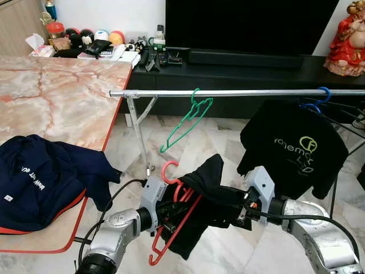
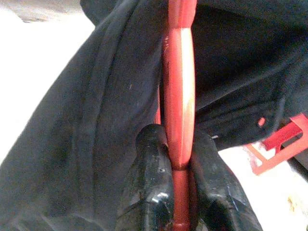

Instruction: Hang hanger

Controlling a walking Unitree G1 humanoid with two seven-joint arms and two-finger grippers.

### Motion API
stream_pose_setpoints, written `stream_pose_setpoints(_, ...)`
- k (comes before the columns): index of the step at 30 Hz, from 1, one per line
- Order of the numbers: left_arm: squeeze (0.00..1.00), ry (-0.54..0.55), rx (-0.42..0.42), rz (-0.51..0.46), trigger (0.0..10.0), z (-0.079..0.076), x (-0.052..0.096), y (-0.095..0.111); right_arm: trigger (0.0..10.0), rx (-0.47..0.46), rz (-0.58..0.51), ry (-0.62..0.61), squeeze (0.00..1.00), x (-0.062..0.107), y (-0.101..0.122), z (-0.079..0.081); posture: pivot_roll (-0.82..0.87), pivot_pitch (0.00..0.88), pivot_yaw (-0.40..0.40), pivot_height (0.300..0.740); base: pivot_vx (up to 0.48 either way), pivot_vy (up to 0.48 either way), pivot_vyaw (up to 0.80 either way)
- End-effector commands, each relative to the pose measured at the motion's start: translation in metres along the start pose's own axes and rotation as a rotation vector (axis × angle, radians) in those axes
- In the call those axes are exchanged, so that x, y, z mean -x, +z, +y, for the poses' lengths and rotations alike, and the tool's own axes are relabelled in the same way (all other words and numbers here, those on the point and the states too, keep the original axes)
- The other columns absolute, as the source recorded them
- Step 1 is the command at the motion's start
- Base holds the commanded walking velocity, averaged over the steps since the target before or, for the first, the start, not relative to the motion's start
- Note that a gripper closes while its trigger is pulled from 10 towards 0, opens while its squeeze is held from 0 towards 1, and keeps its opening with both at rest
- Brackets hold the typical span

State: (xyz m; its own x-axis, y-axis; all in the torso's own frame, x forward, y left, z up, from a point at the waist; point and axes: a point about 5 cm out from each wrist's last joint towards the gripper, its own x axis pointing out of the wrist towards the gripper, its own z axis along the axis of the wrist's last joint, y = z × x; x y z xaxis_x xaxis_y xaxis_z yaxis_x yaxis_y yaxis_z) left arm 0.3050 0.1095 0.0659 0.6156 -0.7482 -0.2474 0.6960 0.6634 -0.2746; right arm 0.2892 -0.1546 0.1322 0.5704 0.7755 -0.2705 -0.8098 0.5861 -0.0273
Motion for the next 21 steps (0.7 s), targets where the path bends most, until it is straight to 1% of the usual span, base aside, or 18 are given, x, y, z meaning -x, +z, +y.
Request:
stream_pose_setpoints(1,0.0,-0.045,-0.019,-0.029,10.0,-0.004,-0.001,0.008,10.0,0.003,-0.042,-0.051,0.0,-0.005,0.008,-0.004,-0.01,0.061,-0.027,0.74,0.0,0.0,0.0)
stream_pose_setpoints(3,0.0,-0.065,-0.018,-0.025,10.0,-0.006,-0.001,0.008,10.0,-0.014,-0.069,-0.049,0.0,-0.012,0.012,-0.001,-0.01,0.061,-0.027,0.74,0.0,0.0,0.0)
stream_pose_setpoints(4,0.0,-0.082,-0.019,-0.024,10.0,-0.008,-0.001,0.008,10.0,-0.019,-0.085,-0.021,0.0,-0.017,0.016,0.004,0.0,0.057,-0.029,0.74,0.0,0.0,0.0)
stream_pose_setpoints(5,0.0,-0.082,-0.019,-0.024,10.0,-0.008,-0.001,0.008,10.0,-0.019,-0.085,-0.021,0.0,-0.017,0.016,0.004,0.0,0.057,-0.029,0.74,0.0,0.0,0.0)
stream_pose_setpoints(7,0.0,-0.103,-0.013,-0.036,10.0,-0.01,0.0,0.009,10.0,-0.006,-0.085,0.001,0.0,-0.025,0.018,0.01,0.0,0.053,-0.033,0.74,0.0,0.0,0.0)
stream_pose_setpoints(9,0.0,-0.117,-0.014,-0.041,10.0,-0.012,0.001,0.01,10.0,-0.009,-0.089,0.007,0.0,-0.028,0.02,0.012,0.0,0.051,-0.036,0.74,0.0,0.0,0.0)
stream_pose_setpoints(12,0.0,-0.115,-0.014,-0.043,10.0,-0.013,0.0,0.01,10.0,-0.011,-0.101,0.032,0.0,-0.03,0.025,0.015,0.0,0.049,-0.039,0.74,0.0,0.0,0.0)
stream_pose_setpoints(14,0.0,-0.107,-0.012,-0.051,10.0,-0.013,-0.002,0.01,10.0,0.006,-0.106,0.059,0.0,-0.029,0.029,0.019,0.0,0.049,-0.041,0.74,0.0,0.0,0.0)
stream_pose_setpoints(16,0.0,-0.097,-0.015,-0.06,10.0,-0.013,-0.002,0.011,10.0,0.016,-0.089,0.055,0.0,-0.028,0.029,0.019,0.0,0.05,-0.043,0.74,0.0,0.0,0.0)
stream_pose_setpoints(17,0.0,-0.088,-0.01,-0.071,10.0,-0.012,-0.003,0.012,10.0,0.027,-0.059,0.024,0.0,-0.027,0.026,0.017,-0.01,0.052,-0.044,0.74,0.0,0.0,0.0)
stream_pose_setpoints(18,0.0,-0.088,-0.01,-0.071,10.0,-0.012,-0.003,0.012,10.0,0.027,-0.059,0.024,0.0,-0.027,0.026,0.017,-0.01,0.052,-0.044,0.74,0.0,0.0,0.0)
stream_pose_setpoints(19,0.0,-0.066,-0.006,-0.089,10.0,-0.011,-0.004,0.015,10.0,0.013,-0.033,-0.029,0.02,-0.026,0.024,0.014,-0.01,0.056,-0.048,0.74,0.0,0.0,0.0)
stream_pose_setpoints(20,0.0,-0.053,-0.001,-0.097,10.0,-0.01,-0.005,0.016,10.0,-0.006,-0.028,-0.07,0.15,-0.026,0.024,0.012,-0.01,0.056,-0.05,0.74,0.0,0.0,0.0)
stream_pose_setpoints(21,0.0,-0.045,0.003,-0.101,10.0,-0.01,-0.005,0.017,10.0,-0.019,-0.027,-0.095,0.15,-0.026,0.024,0.011,-0.01,0.056,-0.05,0.74,0.0,0.0,0.0)
